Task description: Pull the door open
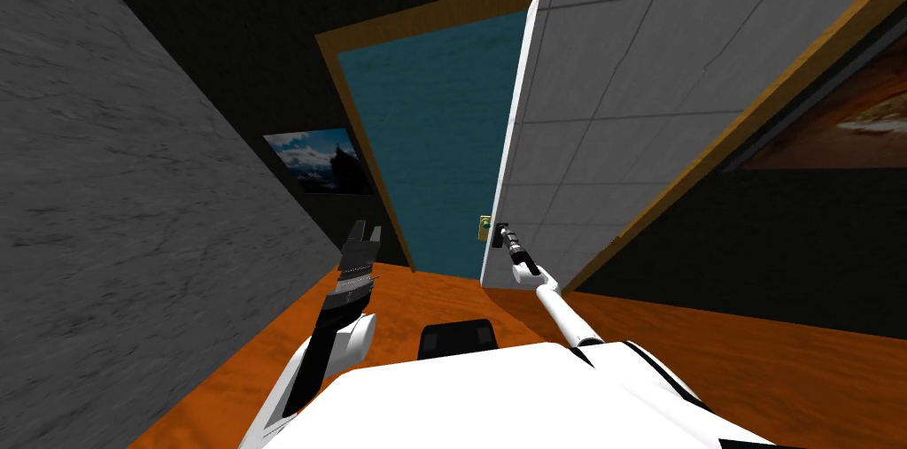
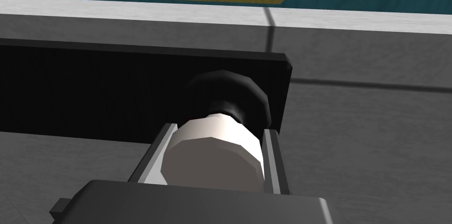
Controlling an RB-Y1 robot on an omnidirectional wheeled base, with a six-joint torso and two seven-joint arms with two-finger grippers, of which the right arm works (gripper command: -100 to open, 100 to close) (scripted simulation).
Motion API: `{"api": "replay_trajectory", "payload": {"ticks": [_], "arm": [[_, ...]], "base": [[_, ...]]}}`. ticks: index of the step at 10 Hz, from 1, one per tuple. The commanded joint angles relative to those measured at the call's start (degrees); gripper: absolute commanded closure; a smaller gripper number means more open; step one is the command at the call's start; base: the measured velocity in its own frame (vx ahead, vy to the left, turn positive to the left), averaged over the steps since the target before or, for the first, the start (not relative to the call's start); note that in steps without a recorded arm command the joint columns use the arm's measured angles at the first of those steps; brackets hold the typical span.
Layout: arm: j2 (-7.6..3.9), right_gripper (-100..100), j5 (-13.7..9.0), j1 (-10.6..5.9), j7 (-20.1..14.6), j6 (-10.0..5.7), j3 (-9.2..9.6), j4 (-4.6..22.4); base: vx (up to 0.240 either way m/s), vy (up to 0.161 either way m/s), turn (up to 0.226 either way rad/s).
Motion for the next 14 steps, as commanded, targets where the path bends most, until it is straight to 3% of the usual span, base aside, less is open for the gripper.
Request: {"api": "replay_trajectory", "payload": {"ticks": [1, 4, 5, 12, 14], "arm": [[-0.83, 100, -0.18, 0.96, -0.16, 0.05, -0.53, 0.37], [-1.56, 100, -0.30, 1.75, -0.45, 0.09, -0.67, 0.52], [-1.20, -100, -0.16, -0.01, -0.76, -0.59, 0.43, 1.66], [-1.06, -100, -0.06, -0.18, -2.38, 0.08, 4.00, -1.20], [-1.02, -100, -0.06, 0.33, -1.90, 0.12, 3.03, -0.91]], "base": [[-0.102, -0.050, -0.071], [-0.172, -0.060, -0.072], [-0.217, -0.034, 0.017], [-0.191, 0.018, 0.046], [-0.003, -0.031, -0.013]]}}
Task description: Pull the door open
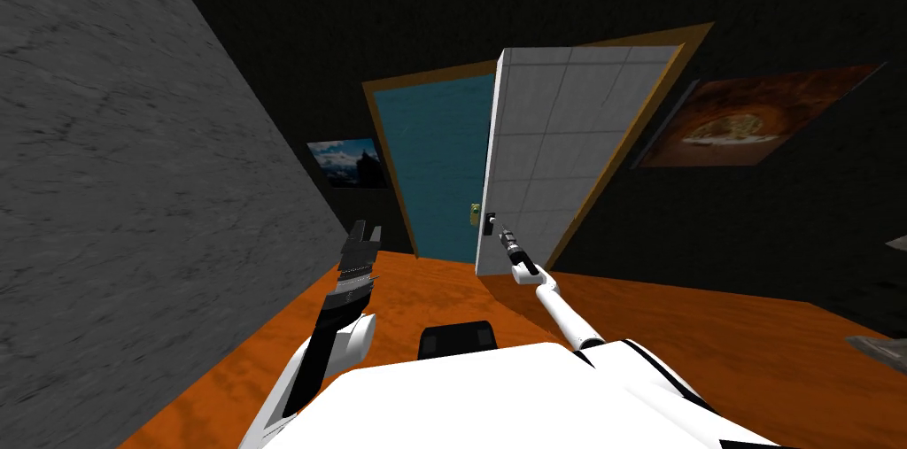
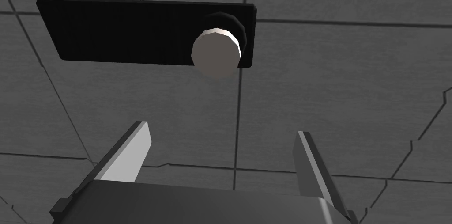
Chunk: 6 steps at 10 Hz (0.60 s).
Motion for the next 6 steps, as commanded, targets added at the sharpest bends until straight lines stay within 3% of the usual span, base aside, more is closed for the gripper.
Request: {"api": "replay_trajectory", "payload": {"ticks": [1, 3, 6], "arm": [[0.06, -100, 0.02, 0.06, 0.24, -0.14, -0.46, 0.41], [0.14, -100, 0.05, 0.03, 0.44, -0.37, -0.88, 0.89], [0.59, -100, 0.18, -0.68, 0.65, -0.65, -0.95, 1.08]], "base": [[0.169, -0.061, -0.021], [0.173, -0.048, 0.006], [0.181, 0.006, 0.057]]}}
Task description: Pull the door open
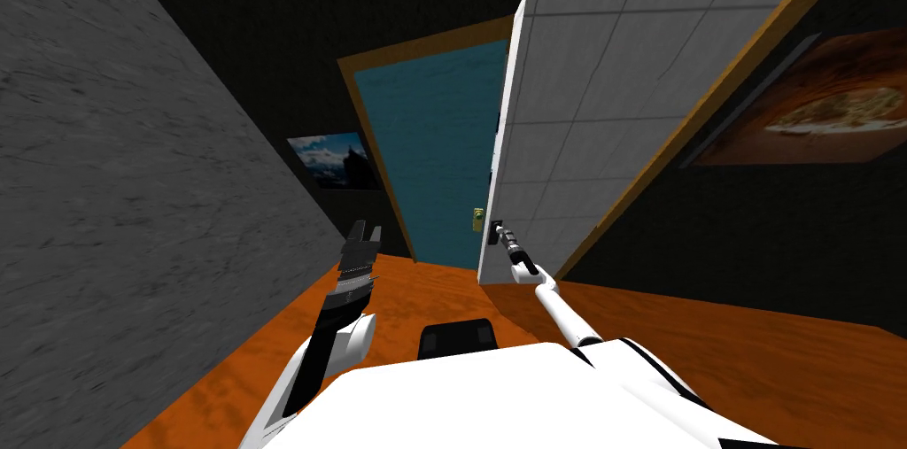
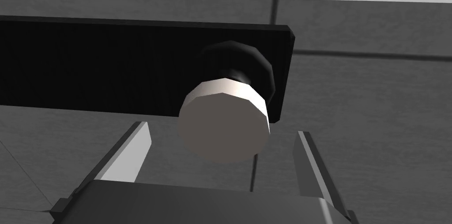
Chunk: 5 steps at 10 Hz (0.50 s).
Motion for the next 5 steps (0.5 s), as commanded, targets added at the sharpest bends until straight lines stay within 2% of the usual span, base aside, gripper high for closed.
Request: {"api": "replay_trajectory", "payload": {"ticks": [1, 2, 5], "arm": [[0.00, -100, 0.00, 0.00, 0.00, 0.00, 0.00, 0.00], [0.00, 100, 0.00, 0.00, 0.00, 0.00, 0.00, 0.00], [0.00, 100, 0.00, 0.00, 0.00, 0.00, 0.00, 0.00]], "base": [[0.081, 0.010, 0.022], [-0.009, -0.001, -0.019], [-0.023, -0.004, 0.003]]}}
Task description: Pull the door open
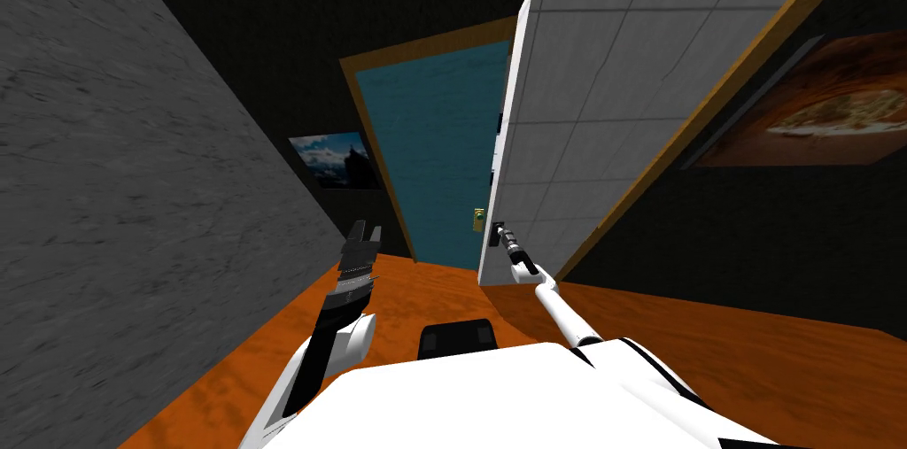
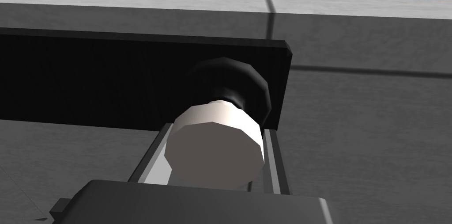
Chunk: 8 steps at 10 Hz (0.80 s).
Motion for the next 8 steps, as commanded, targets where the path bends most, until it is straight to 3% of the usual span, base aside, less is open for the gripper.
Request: {"api": "replay_trajectory", "payload": {"ticks": [1, 3, 8], "arm": [[0.02, 100, -0.04, 0.08, -0.06, 0.00, -0.02, 0.02], [-0.56, 100, -0.02, 0.42, -0.71, -0.09, 1.03, -0.35], [-2.81, 100, -0.05, 1.31, -3.74, -0.70, 5.53, -2.33]], "base": [[-0.009, 0.001, -0.003], [-0.050, -0.028, 0.045], [-0.218, -0.131, 0.151]]}}
